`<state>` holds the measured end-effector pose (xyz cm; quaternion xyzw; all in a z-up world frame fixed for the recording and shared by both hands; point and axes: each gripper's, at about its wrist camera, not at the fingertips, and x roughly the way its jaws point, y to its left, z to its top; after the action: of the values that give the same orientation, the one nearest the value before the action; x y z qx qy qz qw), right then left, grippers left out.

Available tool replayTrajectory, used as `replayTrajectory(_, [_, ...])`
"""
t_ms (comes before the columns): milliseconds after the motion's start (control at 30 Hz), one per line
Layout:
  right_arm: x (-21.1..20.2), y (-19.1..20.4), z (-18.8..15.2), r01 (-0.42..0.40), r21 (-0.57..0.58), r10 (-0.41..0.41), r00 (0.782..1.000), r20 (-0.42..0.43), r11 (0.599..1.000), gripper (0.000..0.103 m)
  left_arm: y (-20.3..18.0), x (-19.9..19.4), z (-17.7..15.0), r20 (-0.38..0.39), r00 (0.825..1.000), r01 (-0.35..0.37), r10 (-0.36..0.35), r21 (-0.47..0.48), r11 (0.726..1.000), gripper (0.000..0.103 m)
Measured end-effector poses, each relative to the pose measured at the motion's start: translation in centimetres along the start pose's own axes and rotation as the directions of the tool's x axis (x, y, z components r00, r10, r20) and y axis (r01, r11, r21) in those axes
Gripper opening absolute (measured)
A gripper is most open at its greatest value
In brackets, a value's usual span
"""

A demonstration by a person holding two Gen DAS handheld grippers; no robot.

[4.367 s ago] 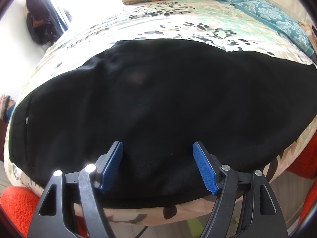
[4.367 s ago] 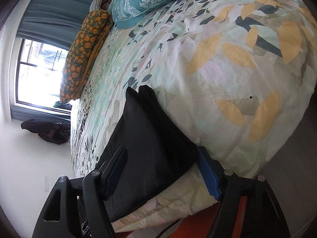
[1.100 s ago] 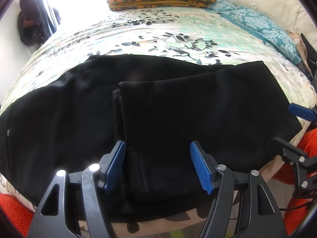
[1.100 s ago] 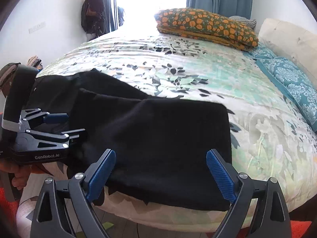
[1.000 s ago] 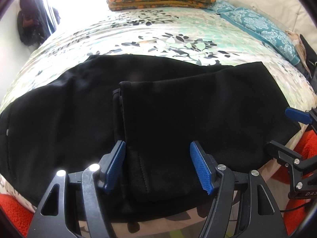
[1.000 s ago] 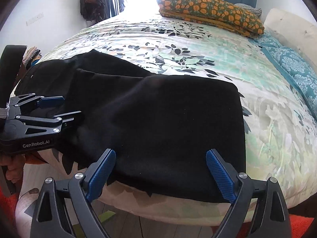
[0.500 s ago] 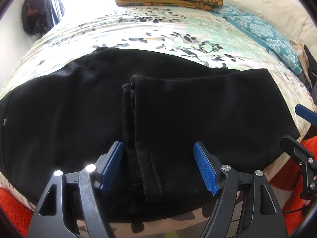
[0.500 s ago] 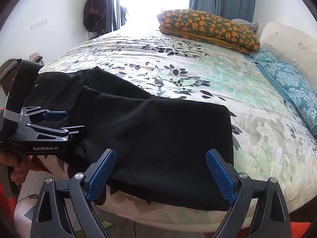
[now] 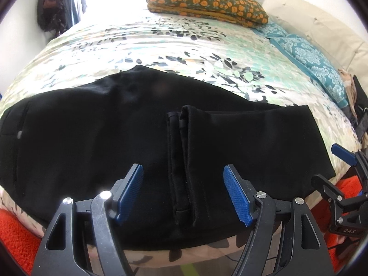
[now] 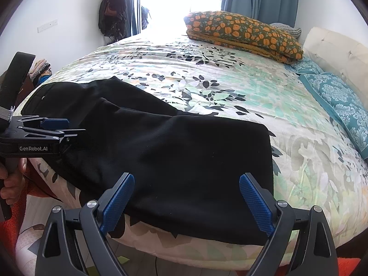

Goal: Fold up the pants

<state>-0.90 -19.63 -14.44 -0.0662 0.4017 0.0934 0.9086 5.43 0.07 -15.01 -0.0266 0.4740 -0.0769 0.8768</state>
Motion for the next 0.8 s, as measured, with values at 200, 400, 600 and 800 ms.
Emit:
replayTrajectory(200, [-0.1, 0.2, 0.1, -0.006, -0.005, 0.006, 1.000, 0.005, 1.000, 0.092, 2.9, -1.1, 0.9, 0.026, 1.000, -0.011, 0.014, -0.098, 0.995, 0.075])
replayTrajectory(400, [-0.1, 0.2, 0.2, -0.010, 0.003, 0.010, 1.000, 0.007, 1.000, 0.092, 6.4, -1.8, 1.8, 0.044, 0.998, -0.035, 0.045, -0.197, 0.980, 0.075])
replayTrajectory(600, [-0.1, 0.0, 0.5, -0.023, 0.016, 0.022, 1.000, 0.012, 1.000, 0.092, 13.2, -4.5, 3.6, 0.090, 0.990, -0.073, 0.107, -0.321, 0.944, 0.075])
replayTrajectory(800, [-0.1, 0.0, 0.7, -0.044, 0.028, 0.044, 0.999, 0.017, 0.999, 0.093, 28.2, -9.9, 4.0, 0.187, 0.967, -0.008, 0.174, -0.660, 0.751, 0.075])
